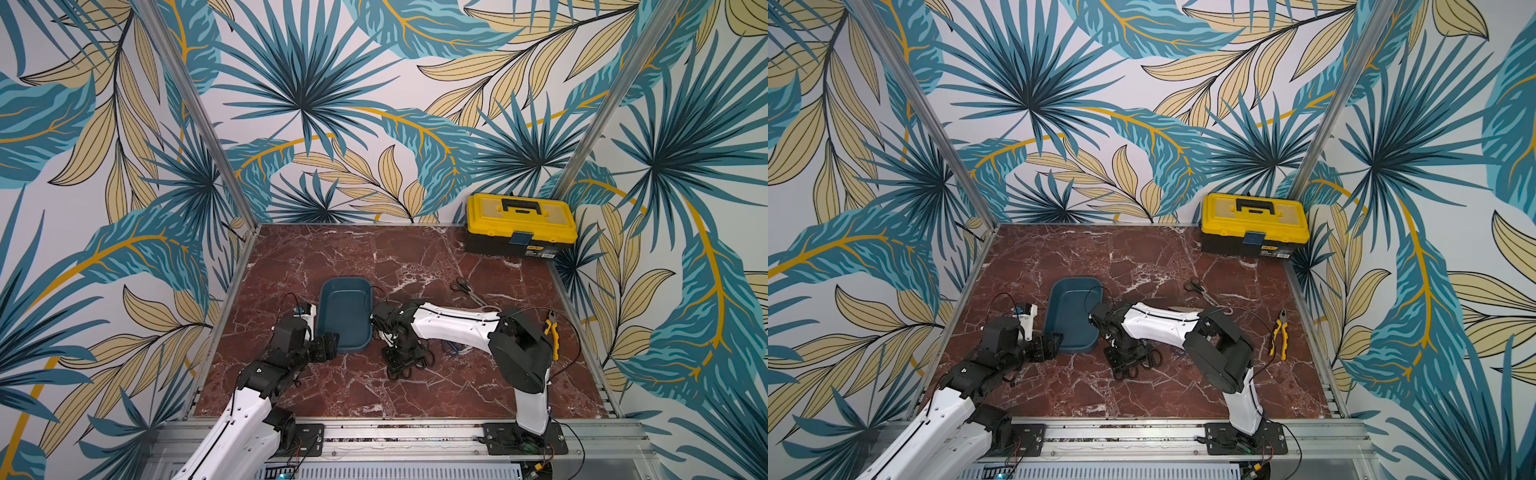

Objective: Put the scissors into the storage box
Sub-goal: Pick up the scissors from the center of the board.

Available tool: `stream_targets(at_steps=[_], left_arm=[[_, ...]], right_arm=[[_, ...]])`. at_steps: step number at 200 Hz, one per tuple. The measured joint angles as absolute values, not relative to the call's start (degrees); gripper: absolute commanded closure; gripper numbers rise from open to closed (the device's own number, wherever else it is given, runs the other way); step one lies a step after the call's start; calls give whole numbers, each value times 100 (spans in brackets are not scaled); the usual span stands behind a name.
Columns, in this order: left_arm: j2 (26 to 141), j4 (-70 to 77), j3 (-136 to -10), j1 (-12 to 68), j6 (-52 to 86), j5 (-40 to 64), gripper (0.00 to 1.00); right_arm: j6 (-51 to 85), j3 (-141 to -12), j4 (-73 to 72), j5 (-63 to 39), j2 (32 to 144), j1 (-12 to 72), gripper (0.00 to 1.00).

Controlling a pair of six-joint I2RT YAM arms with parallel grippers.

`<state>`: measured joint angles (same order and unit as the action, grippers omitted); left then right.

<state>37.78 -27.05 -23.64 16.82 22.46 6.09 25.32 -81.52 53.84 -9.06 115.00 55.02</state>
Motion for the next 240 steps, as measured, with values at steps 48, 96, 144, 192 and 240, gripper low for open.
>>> stream_targets(at_steps=[48,96,144,192,240], left_arm=[[3776,-2591,-2309,1682,2222,696,11],[3778,-2504,-2285,1684,2204,744,10],[3789,-2495,-2285,1684,2202,757,6],[3822,-2477,-2285,1684,2187,779,1],[3785,-2477,-2283,1684,2189,773,1]], right_arm=[[2434,-8508,5680,-504,11845,5500,57],[2346,-8670,5872,1,11972,5494,73],[2265,-8678,5881,148,11972,5452,92],[2270,-8628,5826,73,11891,5341,100],[2342,-8724,5940,-49,11334,5172,100]])
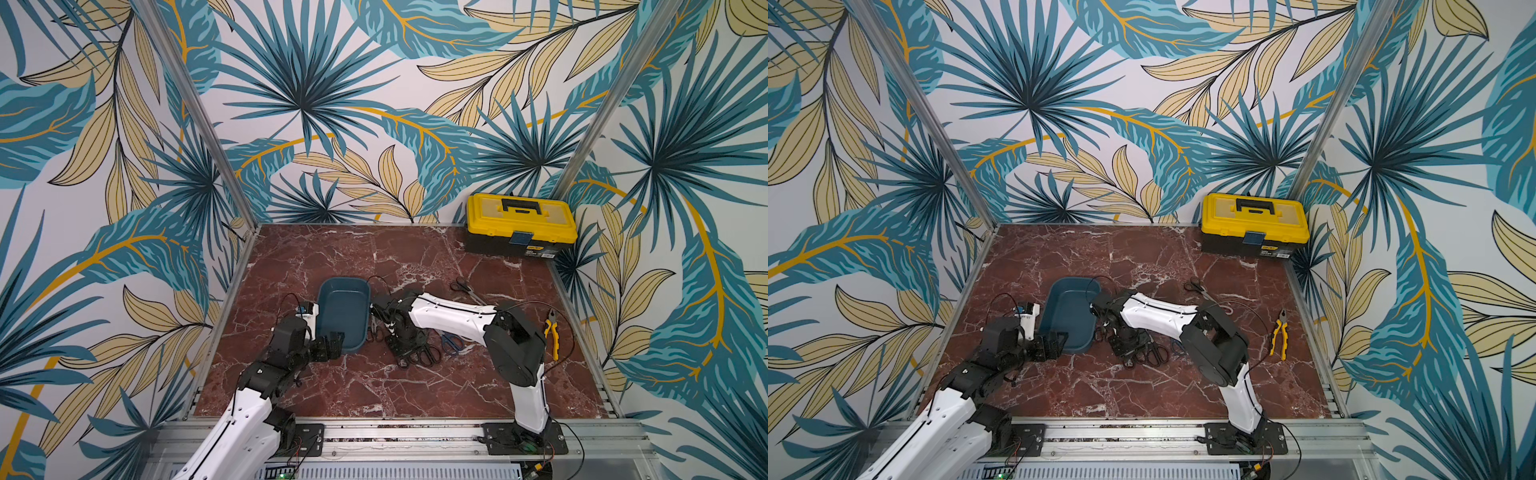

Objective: Put the scissors into the storage box
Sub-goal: Pick up the scissors from the center of the board, then place the scissors in the storage box.

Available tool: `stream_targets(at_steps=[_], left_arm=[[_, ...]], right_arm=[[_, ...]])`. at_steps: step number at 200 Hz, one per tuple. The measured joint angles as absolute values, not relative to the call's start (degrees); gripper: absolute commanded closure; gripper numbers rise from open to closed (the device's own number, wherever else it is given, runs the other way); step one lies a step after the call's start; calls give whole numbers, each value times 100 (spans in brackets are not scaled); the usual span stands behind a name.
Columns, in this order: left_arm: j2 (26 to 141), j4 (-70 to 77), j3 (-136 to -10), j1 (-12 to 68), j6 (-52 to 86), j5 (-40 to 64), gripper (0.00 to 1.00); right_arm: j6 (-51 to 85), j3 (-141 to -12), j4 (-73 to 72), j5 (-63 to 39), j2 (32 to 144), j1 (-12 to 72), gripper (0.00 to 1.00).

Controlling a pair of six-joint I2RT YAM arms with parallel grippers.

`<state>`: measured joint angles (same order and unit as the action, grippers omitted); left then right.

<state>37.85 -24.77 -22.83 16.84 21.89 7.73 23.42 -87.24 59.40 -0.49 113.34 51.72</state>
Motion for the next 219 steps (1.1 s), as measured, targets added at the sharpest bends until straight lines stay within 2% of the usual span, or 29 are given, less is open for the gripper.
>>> stream_targets(at_steps=[63,116,154,219], left_arm=[[3089,-2517,-2171,1684,2226,567,1],[2502,-2650,-2067,1684,2324,235,1],[2178,-2812,-2049,1684,2414,-8,0],[1612,-2947,-1920,1684,2536,-314,0]], right_arm=[[2255,-10899,6528,84,11271,5131,100],[2611,-13152,6458,-460,12877,5129,100],[3310,-13203,6156,-784,13625,5131,100],[4014,-13155,5548,-1092,13769,5201,100]])
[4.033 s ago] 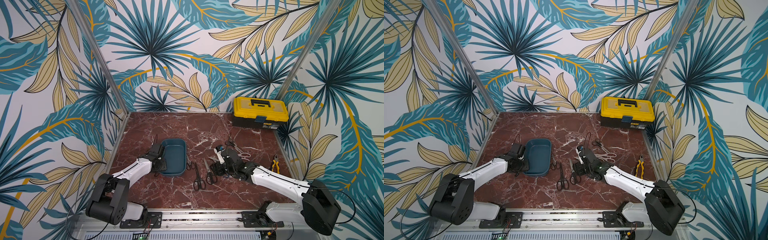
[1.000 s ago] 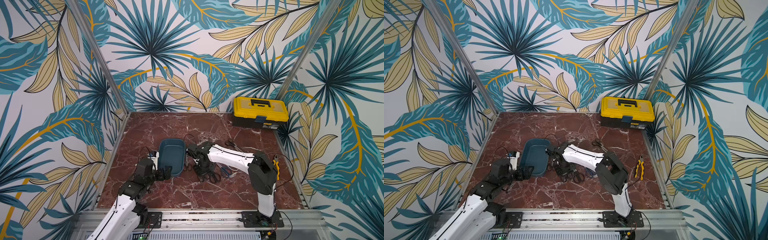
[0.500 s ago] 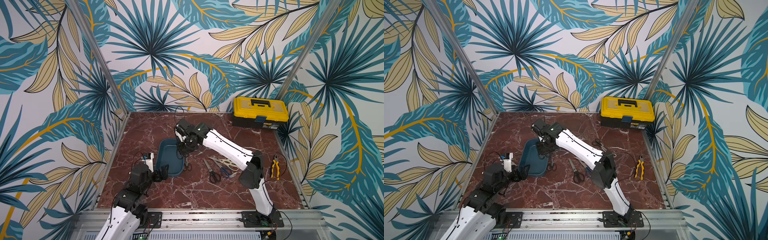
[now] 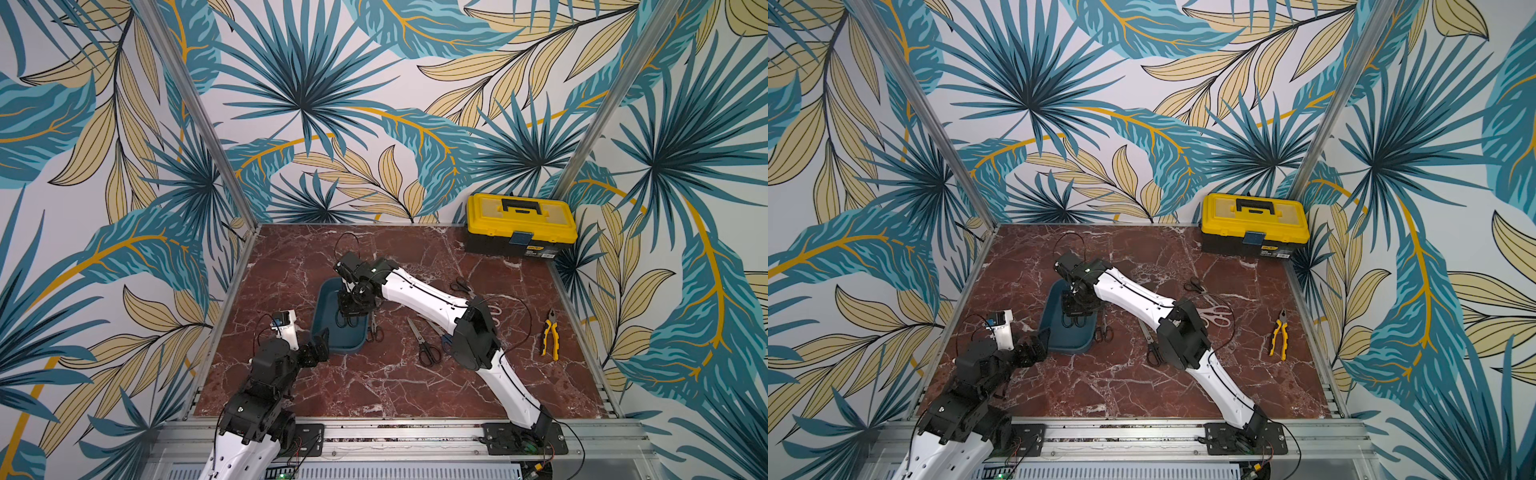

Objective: Put the scissors into the storage box
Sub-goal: Place the scissors in the storage box.

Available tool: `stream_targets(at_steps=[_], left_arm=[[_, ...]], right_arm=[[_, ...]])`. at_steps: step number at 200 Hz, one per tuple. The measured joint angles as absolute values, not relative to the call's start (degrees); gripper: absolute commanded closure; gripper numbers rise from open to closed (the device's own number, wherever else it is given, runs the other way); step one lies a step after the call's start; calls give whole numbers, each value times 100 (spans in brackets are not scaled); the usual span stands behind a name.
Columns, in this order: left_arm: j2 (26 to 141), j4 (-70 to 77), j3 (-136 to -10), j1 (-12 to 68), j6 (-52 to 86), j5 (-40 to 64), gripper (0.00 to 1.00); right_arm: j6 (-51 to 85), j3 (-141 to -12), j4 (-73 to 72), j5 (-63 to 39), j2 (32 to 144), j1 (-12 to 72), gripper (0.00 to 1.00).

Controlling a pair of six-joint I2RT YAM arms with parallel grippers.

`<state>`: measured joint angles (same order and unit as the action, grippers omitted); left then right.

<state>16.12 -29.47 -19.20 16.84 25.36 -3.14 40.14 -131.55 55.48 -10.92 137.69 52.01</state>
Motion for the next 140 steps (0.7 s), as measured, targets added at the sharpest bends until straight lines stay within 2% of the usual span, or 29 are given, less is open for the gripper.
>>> stream_targets(at_steps=[36,62,83,95,102,117,132,140], left_arm=[[1612,-2954,-1876,1684,2547,-366,0],[1612,-2956,-1872,1684,2554,-375,0],[1612,-2963,-1865,1684,2593,-423,0],[1612,-2967,-1865,1684,2641,-537,0],[1612,-2969,-1863,1684,2655,-591,0],[1614,-2982,-1863,1684,2676,-670,0],[1614,-2982,-1857,1684,2692,-709,0],[1614,-2985,-1852,1684,2705,-742,0]], right_arm=[[4182,-13155,5398,-1120,13979,5306,100],[4246,-13152,5369,-1122,14112,5341,95],[4287,-13152,5334,-1138,14204,5343,79],[4305,-13159,5332,-1170,14250,5339,76],[4309,-13161,5323,-1188,14265,5334,69],[4298,-13161,5301,-1190,14267,5334,46],[4311,-13148,5203,-1149,14245,5334,32],[4278,-13085,5131,-1098,14204,5334,28]])
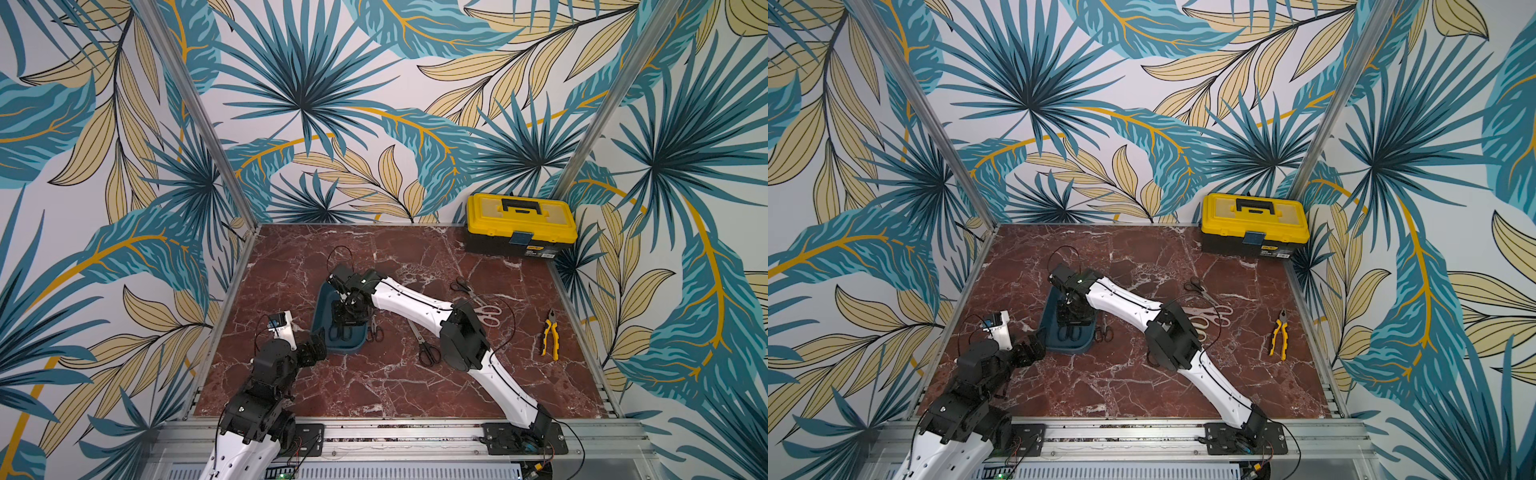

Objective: Put the scissors into the storage box
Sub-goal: Place the scissors in the storage box.

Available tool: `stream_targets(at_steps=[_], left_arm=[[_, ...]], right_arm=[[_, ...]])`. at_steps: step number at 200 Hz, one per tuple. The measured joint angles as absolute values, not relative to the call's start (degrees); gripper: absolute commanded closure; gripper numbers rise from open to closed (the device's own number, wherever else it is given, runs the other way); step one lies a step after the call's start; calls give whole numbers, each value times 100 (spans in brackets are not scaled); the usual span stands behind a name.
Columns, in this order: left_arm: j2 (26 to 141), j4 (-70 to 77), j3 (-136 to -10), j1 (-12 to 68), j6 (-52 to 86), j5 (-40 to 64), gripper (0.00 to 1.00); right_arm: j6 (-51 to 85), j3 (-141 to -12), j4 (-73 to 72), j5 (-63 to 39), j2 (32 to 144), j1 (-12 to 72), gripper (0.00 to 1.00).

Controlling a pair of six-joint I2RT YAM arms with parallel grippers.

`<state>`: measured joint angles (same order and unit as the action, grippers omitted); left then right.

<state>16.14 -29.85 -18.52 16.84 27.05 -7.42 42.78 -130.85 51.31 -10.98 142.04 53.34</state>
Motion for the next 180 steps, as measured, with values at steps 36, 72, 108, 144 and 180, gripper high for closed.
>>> stream_targets(at_steps=[36,72,108,144,180], left_arm=[[1634,-2891,-1855,1684,2764,-888,0],[2731,-2731,-2506,1767,2847,-906,3],[5367,-3089,-5201,3138,2486,-1474,5],[7627,-3063,-7087,4307,2418,-1500,10],[9439,-3210,-7765,4626,2716,-1094,12]], right_arm=[[3948,-12523,4976,-812,13635,5332,27],[3094,-10744,4407,215,11504,5328,5],[2305,-7990,2801,1686,8558,5052,1],[2322,-5389,1909,2801,6969,4353,0],[2770,-3538,1931,3566,5349,4320,0]])
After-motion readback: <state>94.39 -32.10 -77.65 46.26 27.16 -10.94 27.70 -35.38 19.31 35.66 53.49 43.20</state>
